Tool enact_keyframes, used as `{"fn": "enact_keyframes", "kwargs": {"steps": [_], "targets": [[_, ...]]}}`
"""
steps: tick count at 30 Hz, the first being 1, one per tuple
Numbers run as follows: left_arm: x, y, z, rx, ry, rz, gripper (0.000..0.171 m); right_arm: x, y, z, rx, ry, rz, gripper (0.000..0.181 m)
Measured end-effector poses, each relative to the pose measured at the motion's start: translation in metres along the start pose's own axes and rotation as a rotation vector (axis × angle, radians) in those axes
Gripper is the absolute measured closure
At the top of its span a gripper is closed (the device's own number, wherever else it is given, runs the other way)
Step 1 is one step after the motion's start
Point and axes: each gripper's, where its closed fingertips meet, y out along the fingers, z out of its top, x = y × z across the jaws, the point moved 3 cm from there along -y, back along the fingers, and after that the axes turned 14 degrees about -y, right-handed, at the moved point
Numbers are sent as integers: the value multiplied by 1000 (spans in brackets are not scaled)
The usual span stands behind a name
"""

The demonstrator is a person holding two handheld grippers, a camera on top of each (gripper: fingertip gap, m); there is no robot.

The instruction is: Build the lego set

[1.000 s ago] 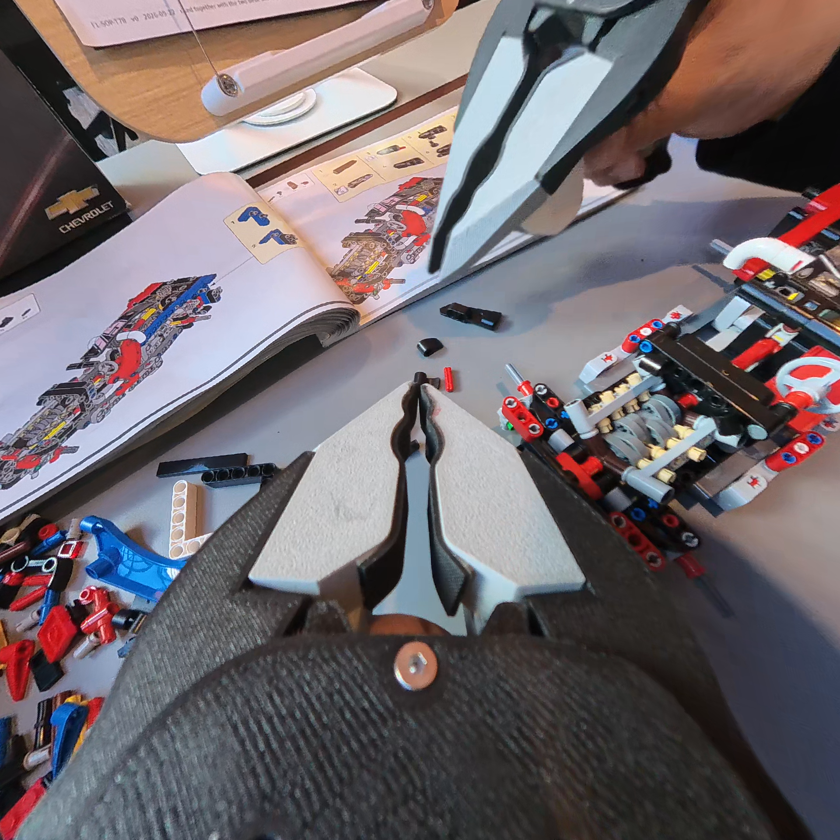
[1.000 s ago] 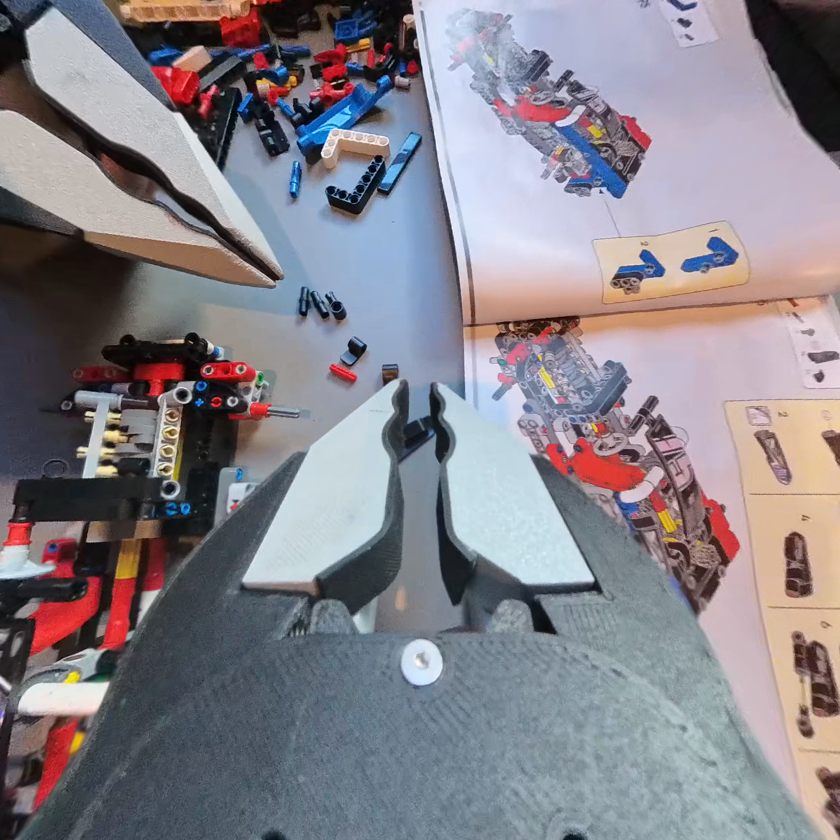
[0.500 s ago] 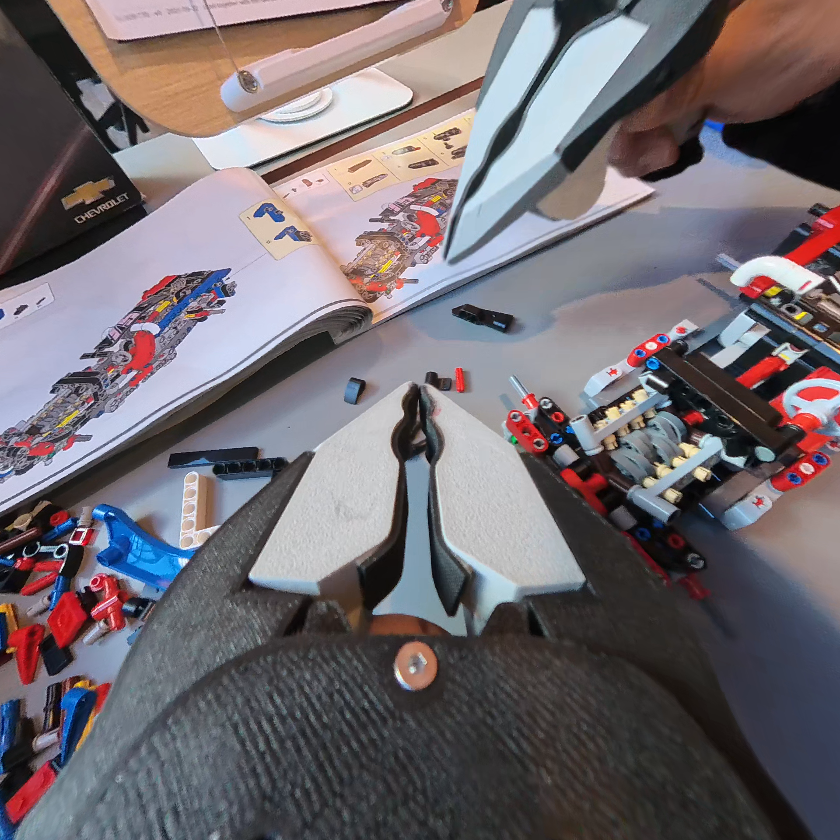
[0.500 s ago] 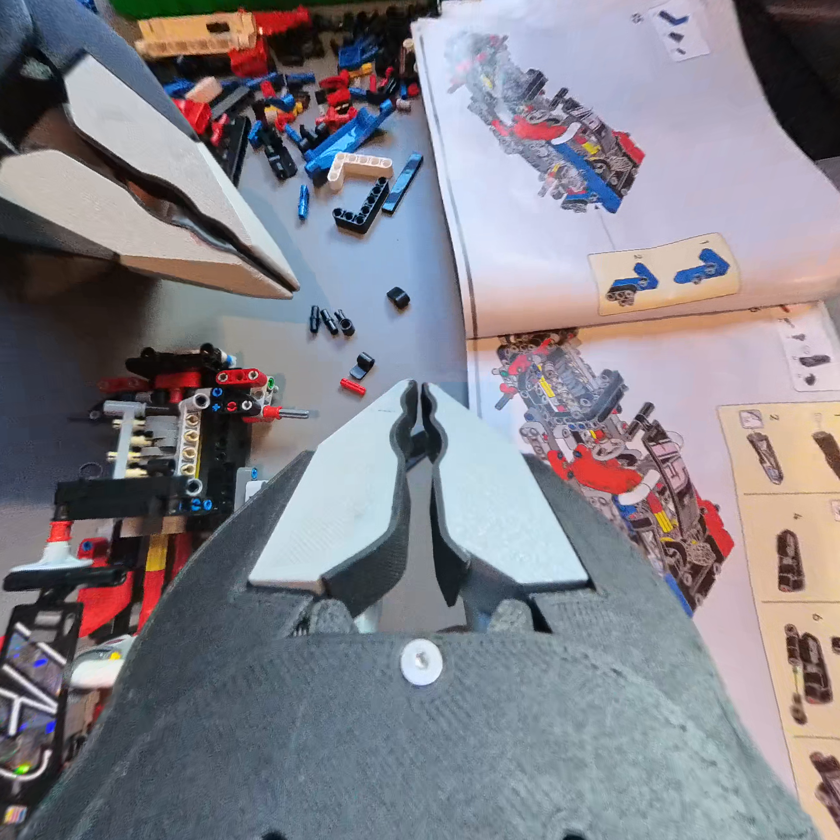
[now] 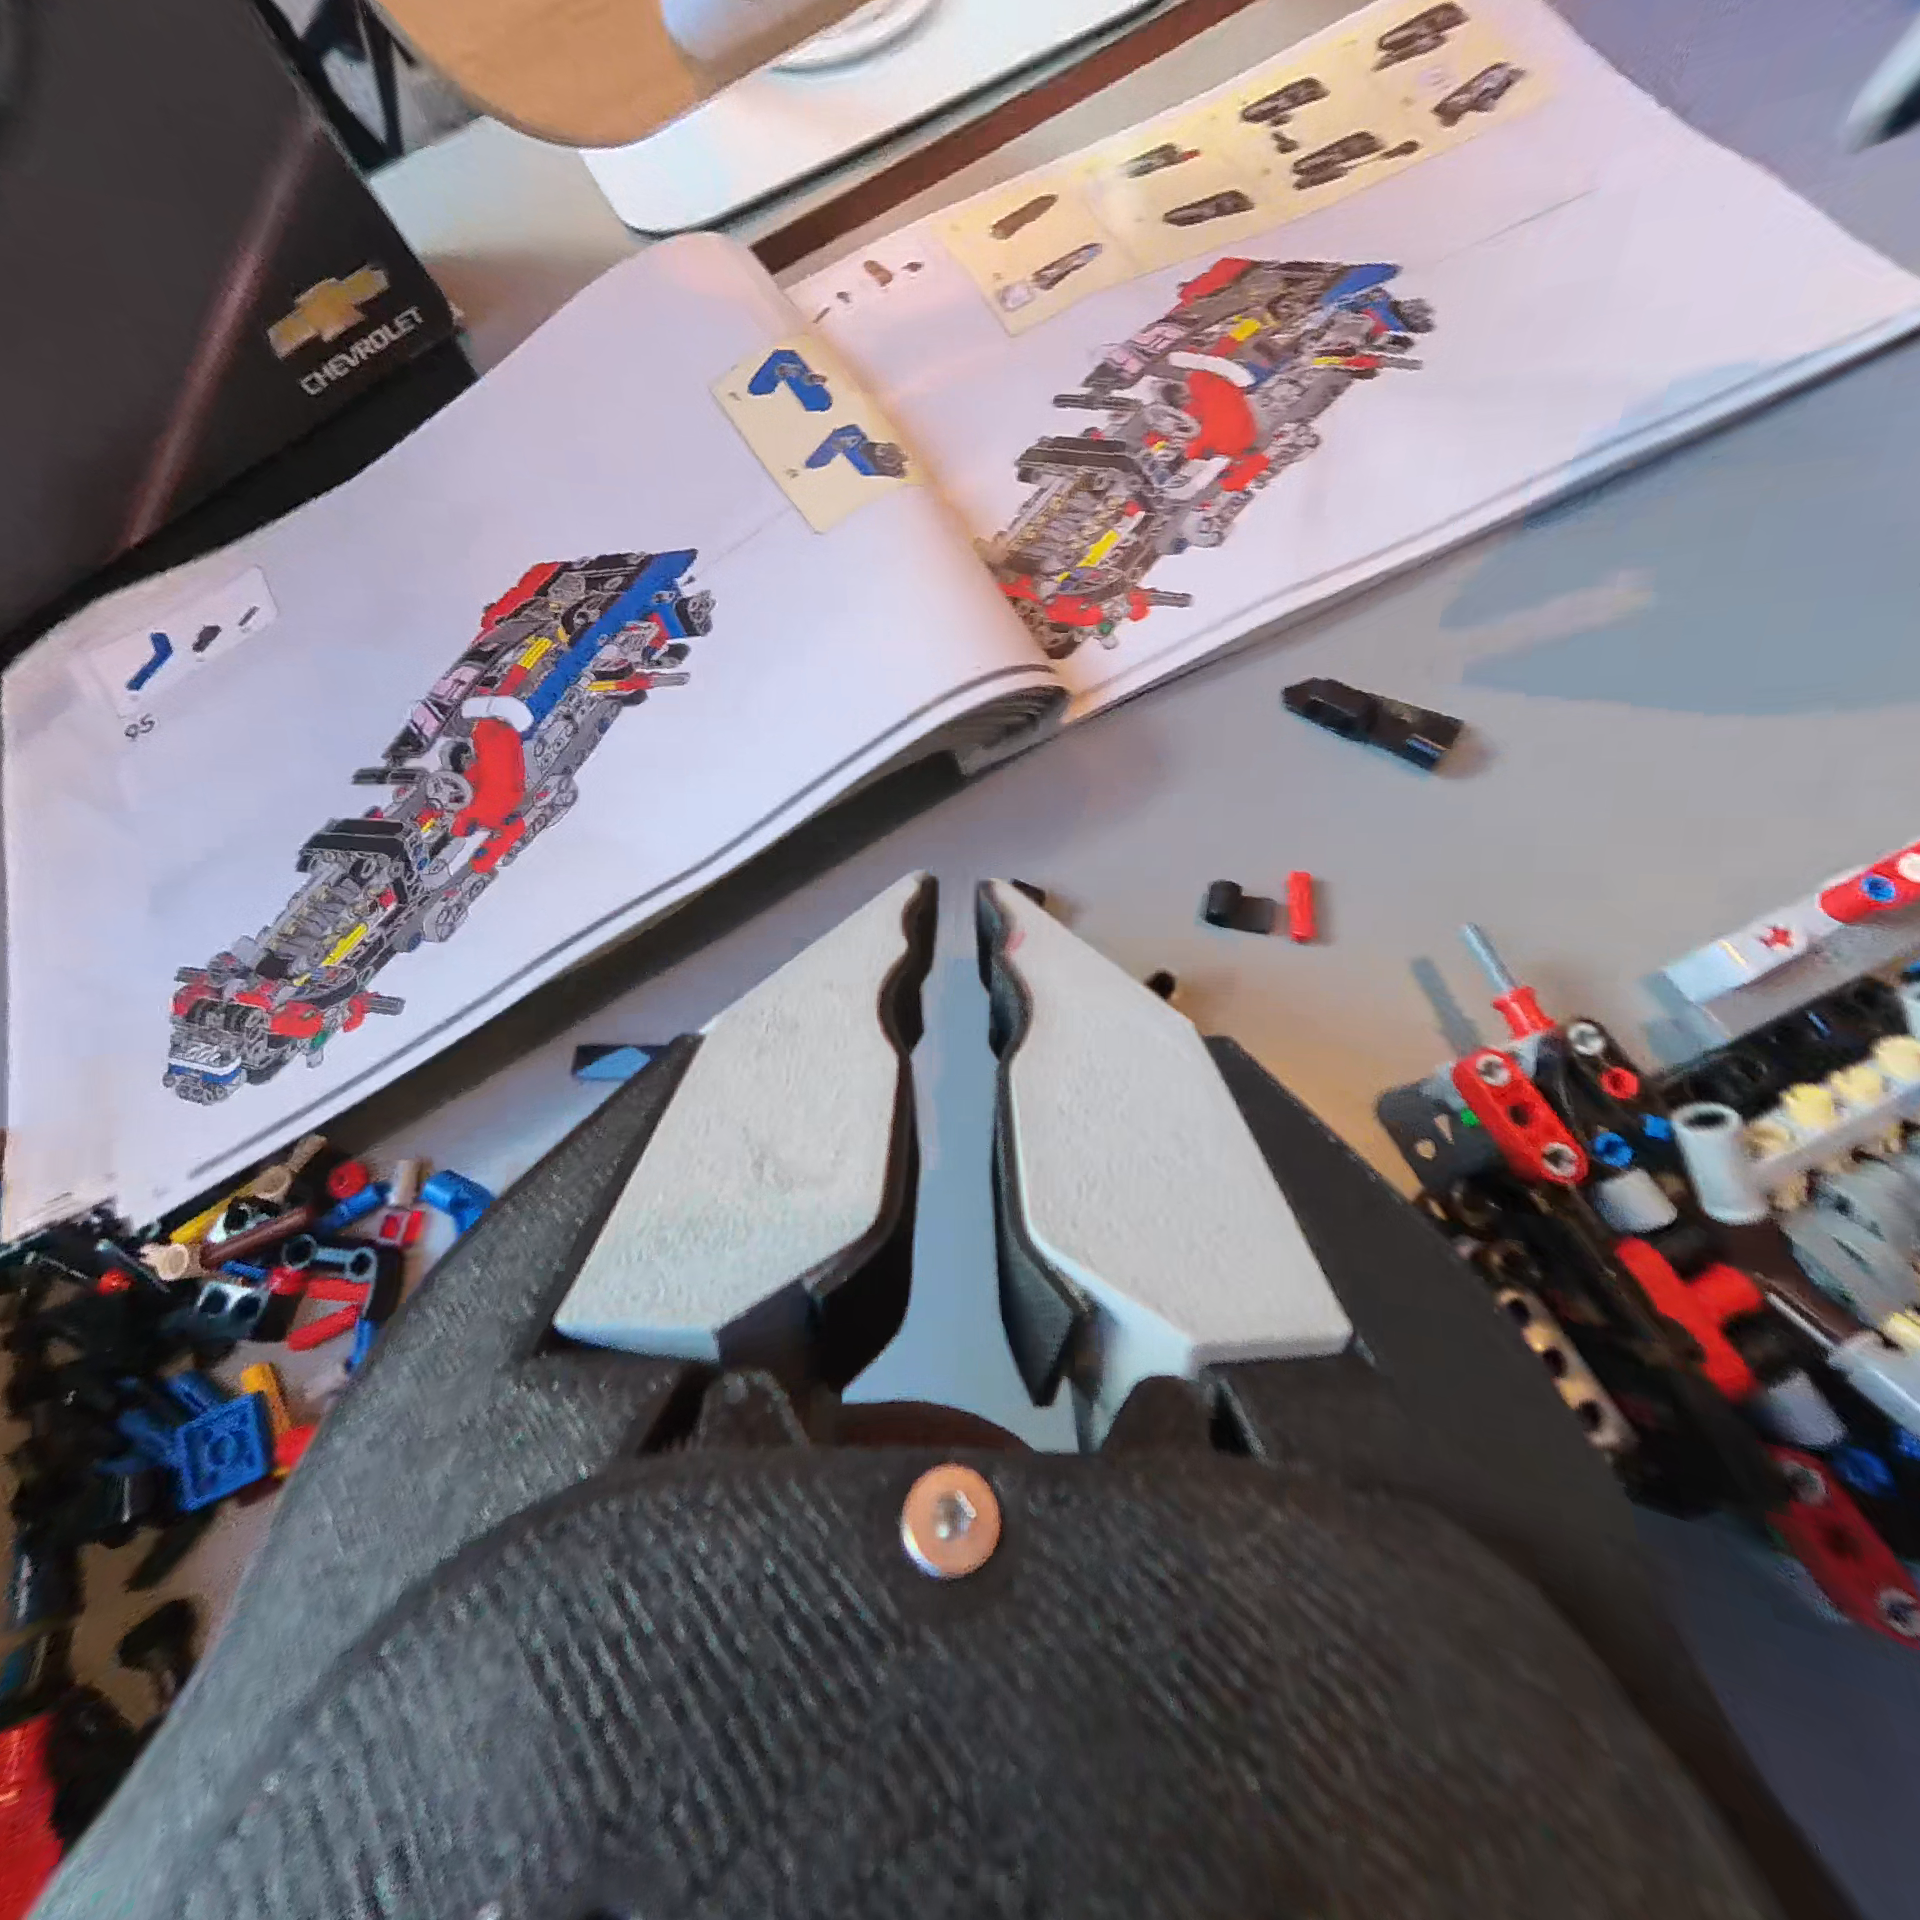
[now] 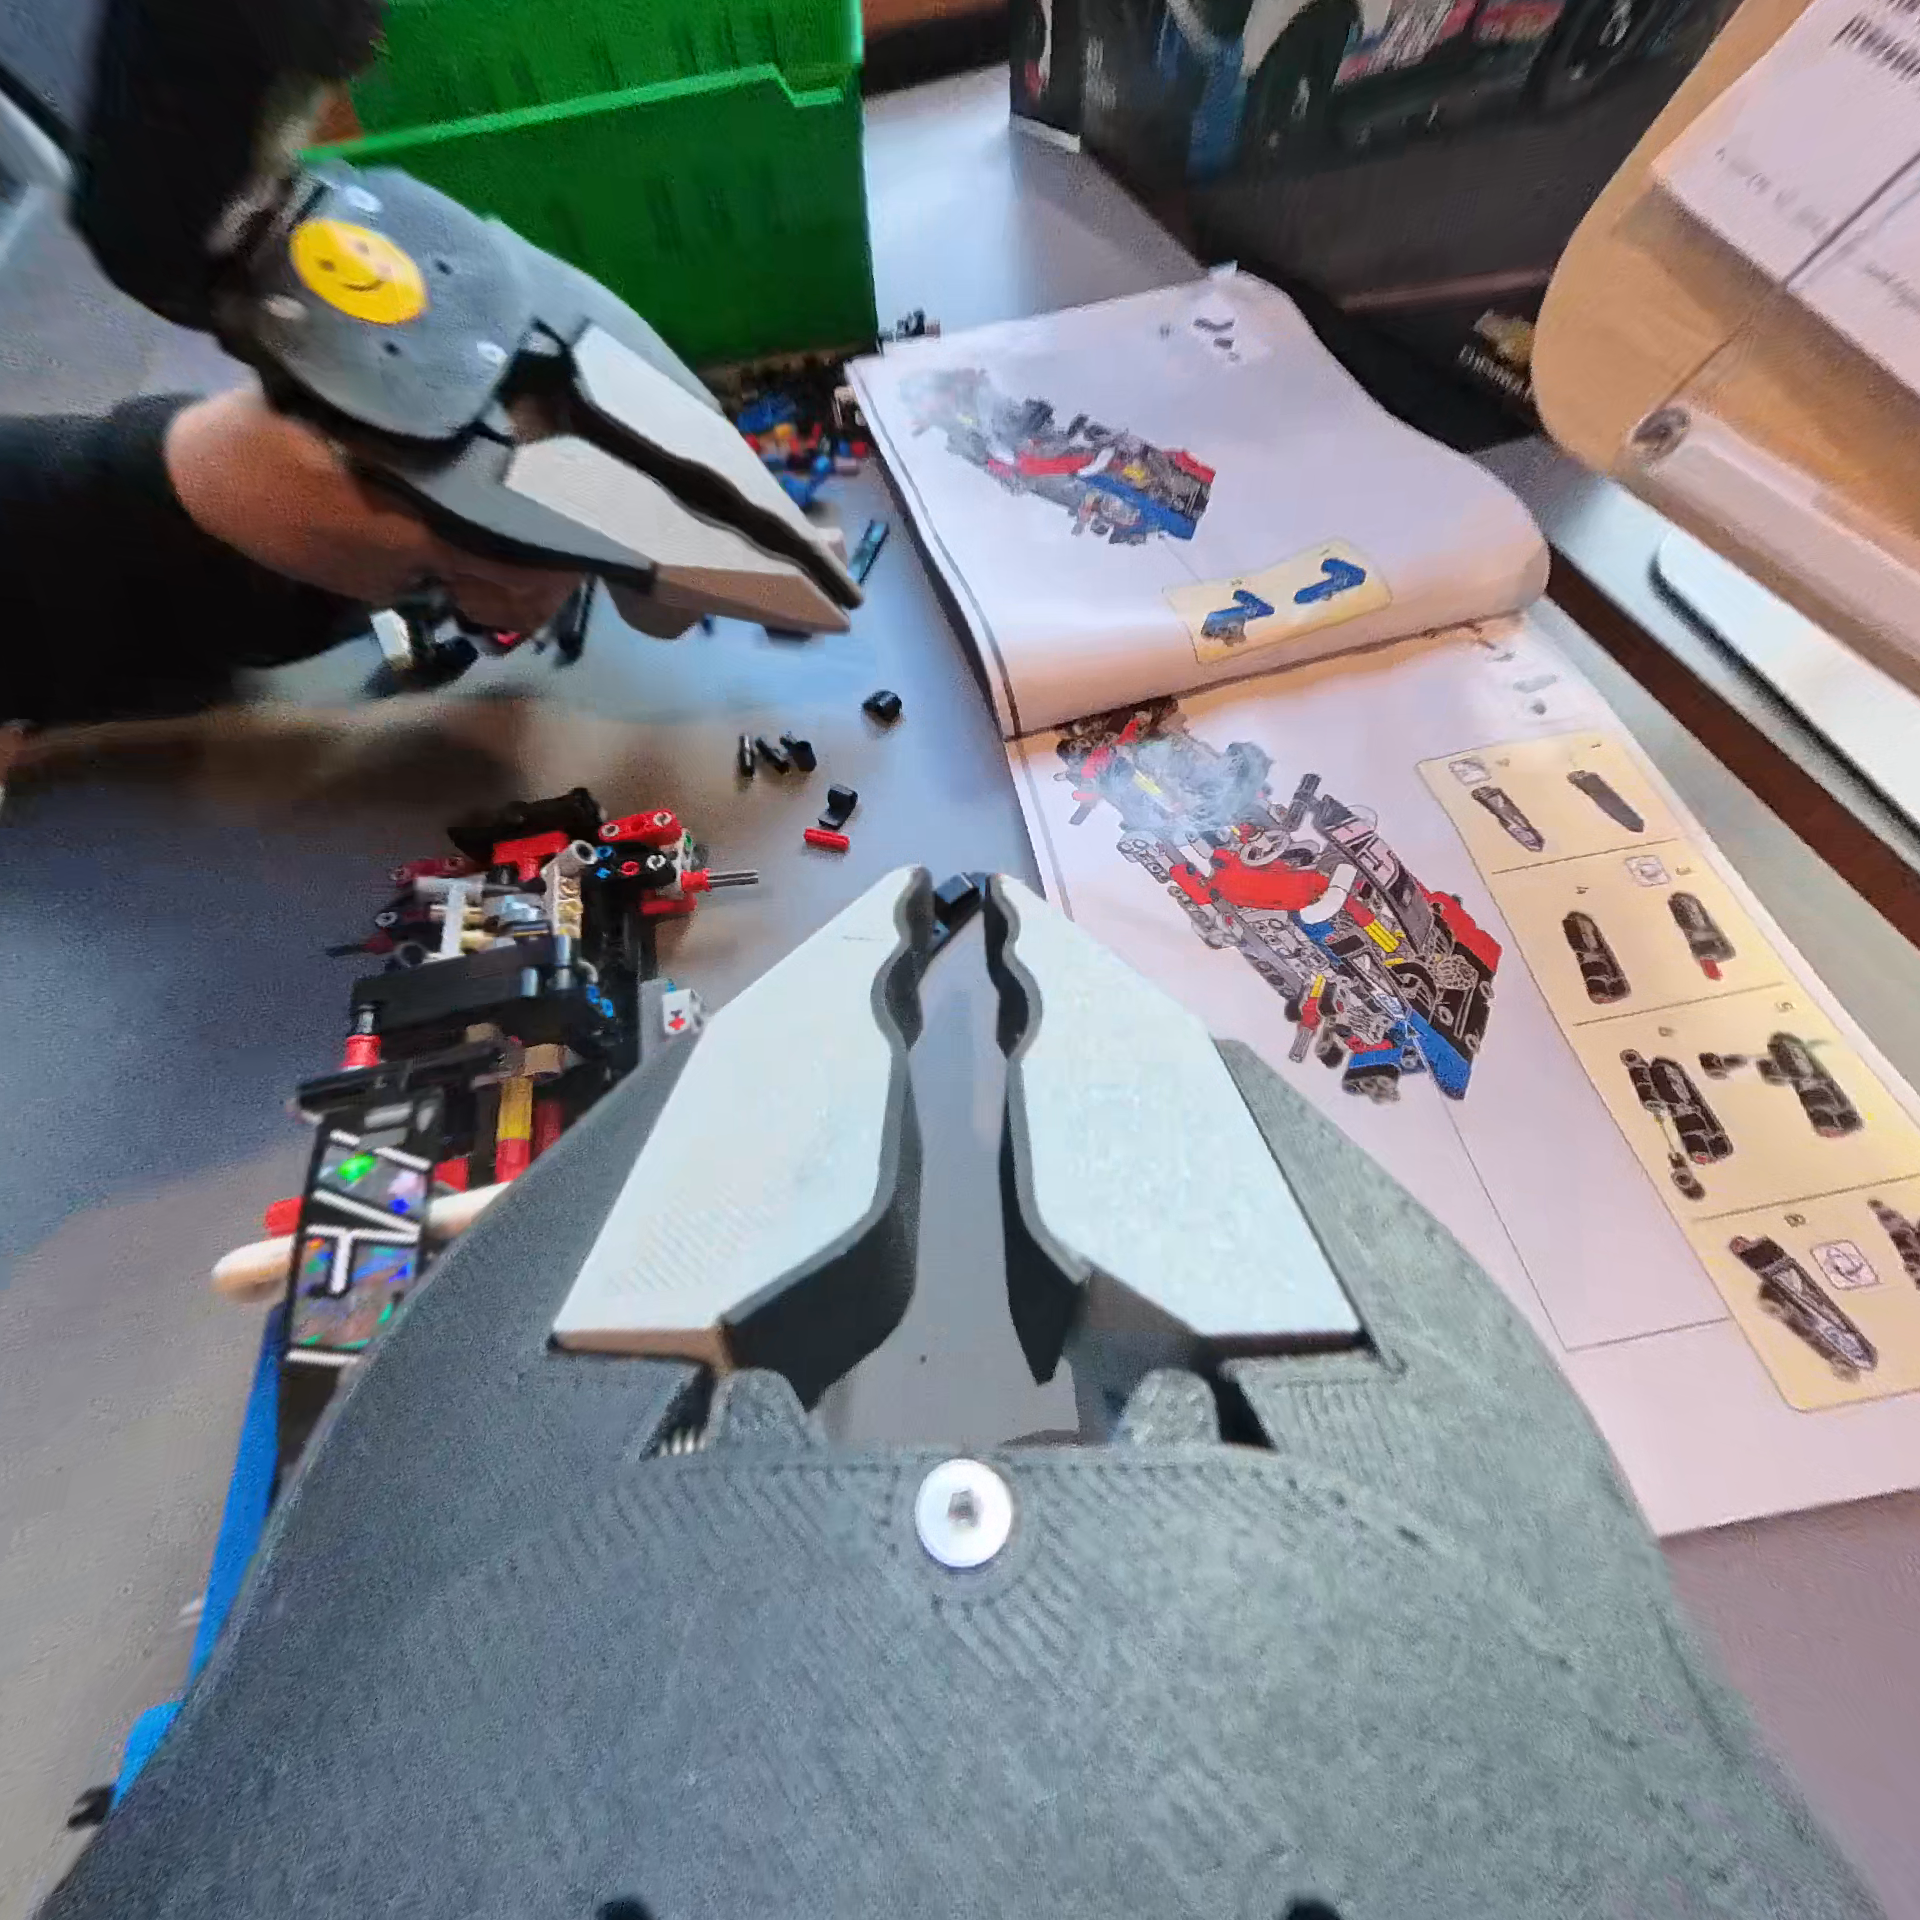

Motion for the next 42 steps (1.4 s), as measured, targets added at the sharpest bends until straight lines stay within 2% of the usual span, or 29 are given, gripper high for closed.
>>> {"fn": "enact_keyframes", "kwargs": {"steps": [2, 3, 6, 10, 13, 17, 23, 28, 42], "targets": [[4, 1, 1, -43, -63, -74, 153, -10, -20, 0, 105, 4, -33, 170], [8, 0, 1, -50, -99, -120, 151, -16, -29, -2, 150, 10, -42, 168], [8, -2, 1, -37, -152, -130, 153, -32, -56, -13, 248, -11, -106, 163], [8, 2, 4, 7, -127, -98, 157, -38, -76, -32, 249, -83, -236, 163], [5, 8, 3, 25, -95, -54, 157, -36, -73, -36, 247, -106, -248, 163], [-4, 0, 10, 82, -97, -5, 161, -30, -64, -44, 200, -141, -244, 165], [-12, -11, 18, 147, -152, -36, 162, -21, -69, -47, 225, -88, -263, 165], [-13, -5, 8, 94, -193, -68, 161, -15, -71, -48, 243, -33, -258, 164], [-3, -2, 4, 78, -159, -76, 162, -20, -69, -49, 220, -54, -255, 166]]}}
